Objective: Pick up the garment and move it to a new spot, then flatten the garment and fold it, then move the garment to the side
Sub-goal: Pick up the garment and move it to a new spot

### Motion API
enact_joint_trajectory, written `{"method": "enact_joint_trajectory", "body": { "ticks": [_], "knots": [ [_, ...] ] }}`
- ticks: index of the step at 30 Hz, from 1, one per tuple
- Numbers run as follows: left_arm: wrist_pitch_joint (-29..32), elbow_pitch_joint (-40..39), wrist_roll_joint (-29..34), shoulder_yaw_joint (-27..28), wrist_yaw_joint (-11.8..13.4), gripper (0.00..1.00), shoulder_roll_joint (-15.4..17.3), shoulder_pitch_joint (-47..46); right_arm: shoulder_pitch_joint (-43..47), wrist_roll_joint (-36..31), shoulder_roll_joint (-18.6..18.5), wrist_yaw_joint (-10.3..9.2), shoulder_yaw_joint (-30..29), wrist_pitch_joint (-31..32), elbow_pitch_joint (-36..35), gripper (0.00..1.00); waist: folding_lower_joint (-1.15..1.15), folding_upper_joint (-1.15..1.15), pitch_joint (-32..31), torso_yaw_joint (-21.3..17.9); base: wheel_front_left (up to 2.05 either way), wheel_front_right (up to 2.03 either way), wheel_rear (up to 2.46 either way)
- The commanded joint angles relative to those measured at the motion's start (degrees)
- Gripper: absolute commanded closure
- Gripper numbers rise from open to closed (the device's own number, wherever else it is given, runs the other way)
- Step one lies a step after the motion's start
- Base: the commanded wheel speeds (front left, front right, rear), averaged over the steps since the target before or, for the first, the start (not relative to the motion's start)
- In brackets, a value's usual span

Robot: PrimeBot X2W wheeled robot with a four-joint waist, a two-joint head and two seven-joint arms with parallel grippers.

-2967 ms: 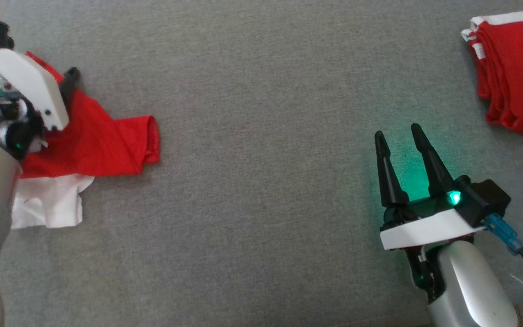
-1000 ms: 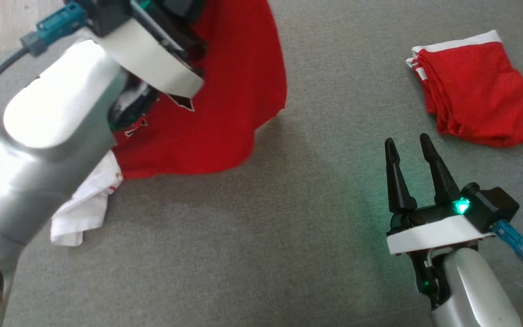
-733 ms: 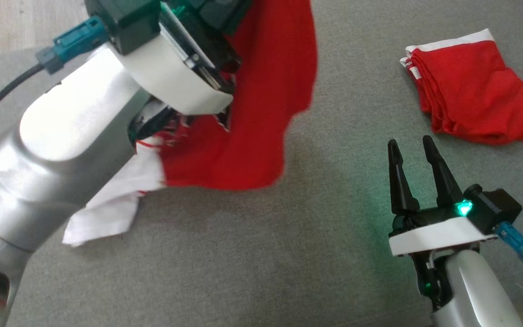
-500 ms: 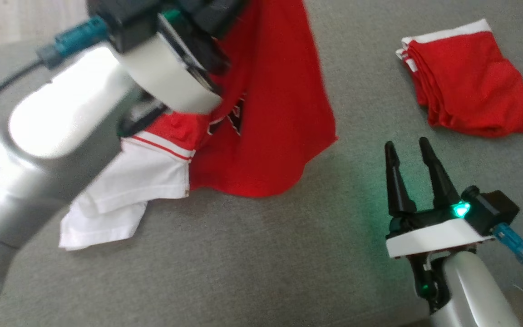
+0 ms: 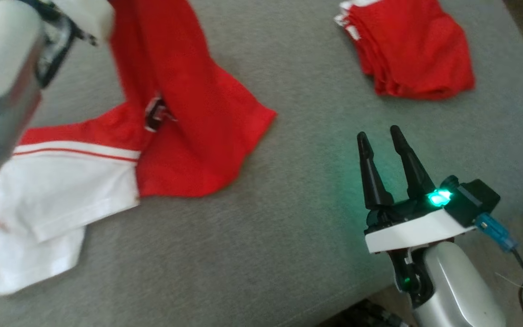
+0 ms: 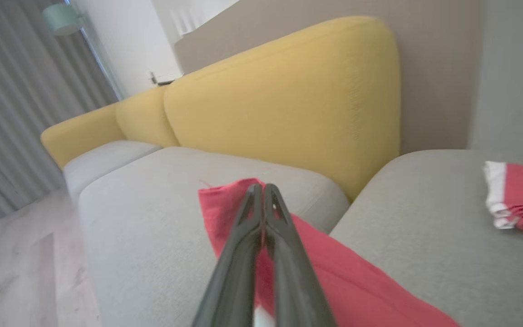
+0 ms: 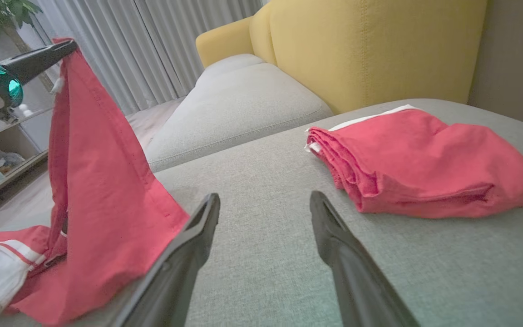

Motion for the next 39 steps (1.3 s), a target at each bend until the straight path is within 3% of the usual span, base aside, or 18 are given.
{"method": "enact_joint_trajectory", "body": {
  "ticks": [1, 2, 3, 6, 9, 17, 24, 29, 39],
  "knots": [
    [-0.5, 1.8, 0.2, 2.6, 1.4, 1.0, 0.5, -4.3, -1.0, 0.5, -0.2, -0.04, 1.6, -0.6, -2.1, 0.0, -0.01, 0.0, 1.6, -2.5, 0.0, 0.0, 0.0],
    [-0.7, 3.8, 0.2, 2.9, 2.3, 0.36, 0.0, -4.6, -1.0, 0.6, -0.2, -0.04, 1.8, -0.6, -2.2, 0.0, -0.01, 0.0, 1.7, -2.8, 0.0, 0.0, 0.0],
    [-1.0, 5.6, 0.4, 3.0, 3.0, 0.0, -0.4, -4.9, -1.0, 0.7, -0.2, -0.04, 1.9, -0.6, -2.3, 0.0, -0.01, 0.0, 1.8, -3.0, 0.0, 0.0, 0.0],
    [-2.4, 9.6, 0.6, 3.2, 4.0, 0.0, -2.0, -5.6, -0.8, 0.7, -0.2, -0.04, 2.0, -0.6, -2.4, 0.0, -0.01, 0.0, 1.8, -3.0, 0.0, 0.0, 0.0],
    [-3.7, 11.7, 0.3, 3.6, 3.4, 0.0, -3.6, -5.5, -0.6, 0.3, -0.2, -0.04, 1.8, -0.6, -2.3, 0.0, -0.01, 0.0, 1.3, -2.0, 0.0, 0.0, 0.0],
    [-5.3, 11.3, -1.3, 7.1, 1.8, 0.0, -5.3, -2.2, -0.6, -2.6, -0.2, -0.04, -1.0, -0.6, -1.3, 0.0, -0.01, 0.0, -1.8, 4.6, 0.0, 0.0, 0.0],
    [-5.3, -0.3, 0.9, 14.6, 4.0, 0.0, -2.6, 7.4, -0.1, -5.9, -0.2, -0.04, -4.8, -0.6, 0.1, 0.0, -0.01, 0.0, -5.3, 12.2, 0.0, 0.0, 0.0],
    [-5.3, -12.3, 3.0, 22.0, 7.5, 0.0, -0.8, 21.9, 1.2, -8.5, -0.2, -0.04, -8.5, -0.6, 1.5, 0.0, -0.01, 0.0, -8.5, 18.2, 0.0, 0.0, 0.0],
    [-5.3, -28.5, 7.4, 32.8, 14.3, 0.0, -2.7, 47.9, 3.6, -10.2, -0.2, -0.04, -12.1, -0.6, 3.5, 0.0, -0.01, 0.0, -12.1, 23.5, 0.0, 0.0, 0.0]
  ]
}}
